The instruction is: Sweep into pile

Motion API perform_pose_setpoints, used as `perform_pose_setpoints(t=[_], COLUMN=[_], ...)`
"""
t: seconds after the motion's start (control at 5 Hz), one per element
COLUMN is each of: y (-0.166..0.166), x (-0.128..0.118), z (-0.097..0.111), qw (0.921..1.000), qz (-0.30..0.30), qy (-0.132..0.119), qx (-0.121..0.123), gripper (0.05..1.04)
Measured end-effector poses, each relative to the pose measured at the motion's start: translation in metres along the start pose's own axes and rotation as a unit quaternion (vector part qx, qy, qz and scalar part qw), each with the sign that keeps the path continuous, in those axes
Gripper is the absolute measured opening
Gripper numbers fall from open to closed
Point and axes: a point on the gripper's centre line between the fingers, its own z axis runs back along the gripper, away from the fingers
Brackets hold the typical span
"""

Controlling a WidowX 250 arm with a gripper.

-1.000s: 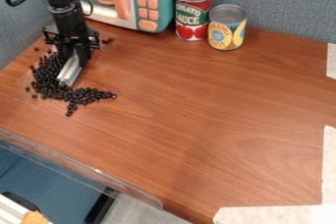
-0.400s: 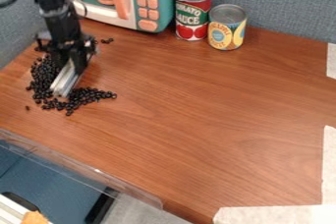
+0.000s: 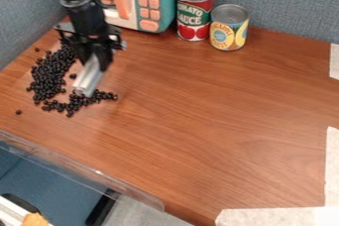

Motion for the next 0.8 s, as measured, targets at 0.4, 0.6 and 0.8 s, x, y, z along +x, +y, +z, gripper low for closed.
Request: perform_pose_setpoints(t=[0.4,0.6,0.8], y=[-0.050,-0.047,-0.038], x=[-0.026,-0.038,-0.049], z=[-0.025,-0.036,-0.045], qw=[0.9976,0.9961,0.9925], qz=[-0.057,-0.074,-0.099], qy=[0.038,0.048,0.061], qx=[-0.009,0.008,0.038], gripper=[0.370,0.370,0.370])
